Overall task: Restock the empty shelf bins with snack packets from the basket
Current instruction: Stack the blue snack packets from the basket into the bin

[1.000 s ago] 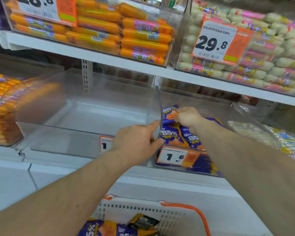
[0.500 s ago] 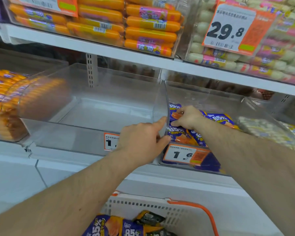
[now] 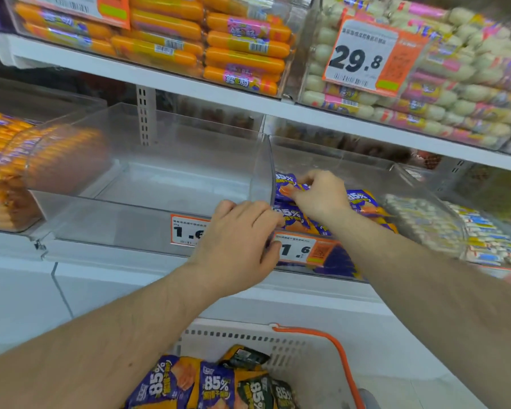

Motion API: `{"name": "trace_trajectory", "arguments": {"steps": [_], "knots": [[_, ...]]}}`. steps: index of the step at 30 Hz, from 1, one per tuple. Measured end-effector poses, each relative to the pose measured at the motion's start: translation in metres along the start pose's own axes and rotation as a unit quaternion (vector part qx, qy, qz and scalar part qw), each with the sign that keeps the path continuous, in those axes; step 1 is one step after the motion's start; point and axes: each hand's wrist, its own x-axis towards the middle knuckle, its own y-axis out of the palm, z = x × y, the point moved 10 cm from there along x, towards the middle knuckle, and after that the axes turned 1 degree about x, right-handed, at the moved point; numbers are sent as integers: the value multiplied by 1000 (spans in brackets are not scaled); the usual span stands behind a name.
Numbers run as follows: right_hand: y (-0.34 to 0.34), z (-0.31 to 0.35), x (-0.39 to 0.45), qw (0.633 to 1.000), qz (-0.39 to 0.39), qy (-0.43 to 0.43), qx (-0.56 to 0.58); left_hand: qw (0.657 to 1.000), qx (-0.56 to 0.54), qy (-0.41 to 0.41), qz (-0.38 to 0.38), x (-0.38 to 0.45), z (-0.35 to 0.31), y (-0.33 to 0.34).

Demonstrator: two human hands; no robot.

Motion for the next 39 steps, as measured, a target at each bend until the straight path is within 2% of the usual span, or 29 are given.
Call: {"name": "trace_trajectory", "arguments": {"steps": [2, 4, 5, 6, 8, 10, 12, 14, 16, 18, 21, 28, 33, 35, 39], "knots": [[-31, 26, -39, 978, -150, -146, -1, 996, -56, 12, 75, -12, -10, 8], [-48, 49, -99, 923, -255, -288, 28, 966, -84, -26, 242, -34, -10, 33], [-43, 53, -126, 907, -262, -327, 44, 936, -71, -45, 342, -54, -6, 51], [-28, 52, -146, 906, -241, -343, 56, 897, -51, -56, 436, -77, -2, 67], [23, 33, -169, 933, -148, -317, 80, 809, -29, -69, 584, -124, 7, 87], [94, 0, -188, 970, 4, -230, 72, 757, -6, -60, 651, -157, 11, 95], [165, -42, -217, 976, 181, -111, 38, 735, 8, -65, 674, -172, 13, 95], [220, -75, -255, 944, 328, -23, -3, 731, 7, -79, 678, -174, 13, 92], [258, -91, -298, 897, 441, -3, -41, 732, 1, -82, 676, -176, 13, 94], [281, -95, -332, 858, 505, -28, -89, 731, 0, -84, 677, -178, 14, 96], [295, -97, -364, 838, 528, -52, -125, 726, -7, -94, 682, -179, 12, 97], [301, -101, -377, 846, 515, -30, -135, 727, -18, -97, 680, -176, 7, 98], [298, -96, -358, 850, 525, 42, -16, 721, -26, -104, 685, -177, 7, 99], [279, -77, -327, 858, 514, 8, 19, 711, -31, -121, 691, -179, 9, 98], [215, -28, -253, 883, 455, -114, 16, 705, -46, -152, 691, -180, 16, 95]]}}
